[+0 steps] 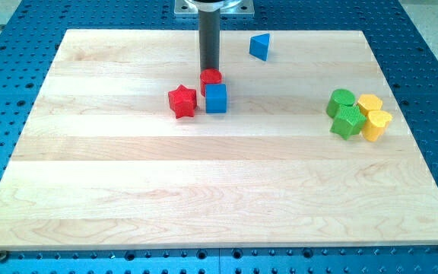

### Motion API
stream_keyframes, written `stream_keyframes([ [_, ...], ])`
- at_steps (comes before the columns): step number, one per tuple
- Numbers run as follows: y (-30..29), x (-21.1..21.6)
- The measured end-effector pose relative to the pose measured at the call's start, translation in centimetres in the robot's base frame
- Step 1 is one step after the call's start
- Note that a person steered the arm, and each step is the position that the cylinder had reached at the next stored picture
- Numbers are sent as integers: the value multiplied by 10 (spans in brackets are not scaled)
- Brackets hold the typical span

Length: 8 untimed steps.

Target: Adjust the red and blue blocks to the center of the board

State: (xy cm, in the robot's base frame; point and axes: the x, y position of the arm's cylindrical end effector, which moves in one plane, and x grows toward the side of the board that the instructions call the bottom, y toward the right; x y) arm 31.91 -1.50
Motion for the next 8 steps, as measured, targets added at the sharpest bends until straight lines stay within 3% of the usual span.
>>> stream_keyframes([
  [2, 0, 36],
  [3, 14, 34],
  [4, 113, 3],
  [5, 224, -67],
  [6, 223, -127],
  [8, 141, -93],
])
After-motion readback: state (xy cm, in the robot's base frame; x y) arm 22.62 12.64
